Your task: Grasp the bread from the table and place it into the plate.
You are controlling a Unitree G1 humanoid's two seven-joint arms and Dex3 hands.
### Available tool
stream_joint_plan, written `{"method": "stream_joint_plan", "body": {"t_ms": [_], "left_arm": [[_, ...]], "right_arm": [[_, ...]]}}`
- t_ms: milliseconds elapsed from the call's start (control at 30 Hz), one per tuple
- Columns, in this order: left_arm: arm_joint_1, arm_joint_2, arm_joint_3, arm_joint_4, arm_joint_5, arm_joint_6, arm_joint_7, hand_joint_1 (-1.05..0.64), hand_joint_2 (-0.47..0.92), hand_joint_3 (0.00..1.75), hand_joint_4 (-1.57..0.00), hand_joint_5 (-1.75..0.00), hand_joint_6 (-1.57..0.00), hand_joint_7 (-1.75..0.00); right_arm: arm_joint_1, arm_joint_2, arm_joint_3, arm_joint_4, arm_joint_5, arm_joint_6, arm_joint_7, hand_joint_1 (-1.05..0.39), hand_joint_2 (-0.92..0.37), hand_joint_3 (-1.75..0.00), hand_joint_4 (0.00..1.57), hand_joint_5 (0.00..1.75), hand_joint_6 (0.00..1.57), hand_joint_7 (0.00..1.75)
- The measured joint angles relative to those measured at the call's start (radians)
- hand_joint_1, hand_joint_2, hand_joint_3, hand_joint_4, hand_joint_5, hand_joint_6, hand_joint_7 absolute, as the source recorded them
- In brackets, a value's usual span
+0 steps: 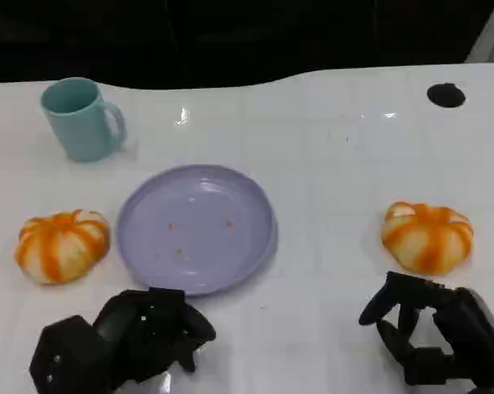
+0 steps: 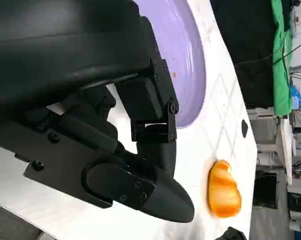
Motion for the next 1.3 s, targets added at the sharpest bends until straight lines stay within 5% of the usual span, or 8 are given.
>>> {"method": "stream_joint_plan", "body": {"t_ms": [933, 1067, 1300], "left_arm": [[0.005, 0.0, -0.001, -0.007, 0.003, 0.0, 0.0, -0.98, 0.91, 0.0, -0.98, -1.42, -1.23, -0.72], [0.005, 0.0, -0.001, -0.007, 0.002, 0.0, 0.0, -0.99, 0.91, 0.0, -0.99, -1.42, -1.23, -0.73], [0.005, -0.003, -0.001, -0.006, 0.002, 0.0, 0.0, -0.98, 0.9, 0.0, -0.99, -1.42, -1.24, -0.71]], "right_arm": [[0.0, 0.0, 0.0, 0.001, 0.007, -0.003, 0.017, -0.31, -0.43, -1.13, 0.81, 1.73, 0.83, 1.2], [0.0, 0.0, -0.001, 0.001, 0.012, -0.003, 0.022, -0.31, -0.5, -0.97, 0.81, 1.57, 0.84, 0.95], [0.0, -0.001, -0.016, -0.029, -0.032, -0.003, -0.044, -0.37, -0.68, -0.62, 0.62, 1.02, 0.75, 0.4]]}}
